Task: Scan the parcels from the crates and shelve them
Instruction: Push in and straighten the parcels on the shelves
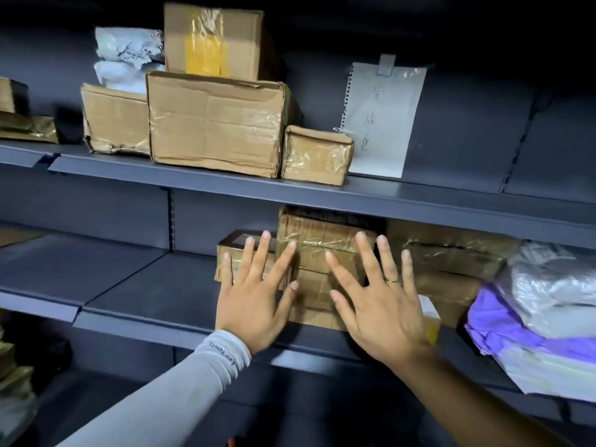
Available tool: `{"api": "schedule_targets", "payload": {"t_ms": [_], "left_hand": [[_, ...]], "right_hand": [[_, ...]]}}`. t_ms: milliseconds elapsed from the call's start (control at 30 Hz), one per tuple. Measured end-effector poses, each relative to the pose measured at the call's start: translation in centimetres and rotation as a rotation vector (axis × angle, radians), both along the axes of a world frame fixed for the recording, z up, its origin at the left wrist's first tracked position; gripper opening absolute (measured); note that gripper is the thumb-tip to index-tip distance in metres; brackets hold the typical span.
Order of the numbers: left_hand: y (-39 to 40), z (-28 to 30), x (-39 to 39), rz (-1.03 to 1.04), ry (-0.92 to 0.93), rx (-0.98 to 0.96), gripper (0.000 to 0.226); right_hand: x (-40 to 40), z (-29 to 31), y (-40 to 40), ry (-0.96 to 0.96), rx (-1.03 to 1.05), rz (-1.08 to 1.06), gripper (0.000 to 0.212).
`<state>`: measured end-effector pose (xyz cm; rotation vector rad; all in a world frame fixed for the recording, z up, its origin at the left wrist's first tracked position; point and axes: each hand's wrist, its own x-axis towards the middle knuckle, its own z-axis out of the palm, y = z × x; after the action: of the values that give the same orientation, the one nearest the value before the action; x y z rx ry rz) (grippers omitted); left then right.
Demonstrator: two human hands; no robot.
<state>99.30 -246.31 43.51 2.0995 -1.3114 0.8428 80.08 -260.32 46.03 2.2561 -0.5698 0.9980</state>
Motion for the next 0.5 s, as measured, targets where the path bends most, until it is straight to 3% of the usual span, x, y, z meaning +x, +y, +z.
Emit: {"api": "schedule_targets", "payload": {"t_ms": [200, 500], "left_hand": [[-1.4, -0.9, 0.4, -0.042, 0.059, 0.007, 0.068], [-2.3, 0.5, 0.2, -0.117, 0.146, -0.021, 0.081]], "right_hand": [[0.9, -2.8, -0.9, -0.1, 0.195, -0.082, 0.07], [2.7, -1.7, -0.8, -0.141, 0.57, 0.046, 0.073]]}}
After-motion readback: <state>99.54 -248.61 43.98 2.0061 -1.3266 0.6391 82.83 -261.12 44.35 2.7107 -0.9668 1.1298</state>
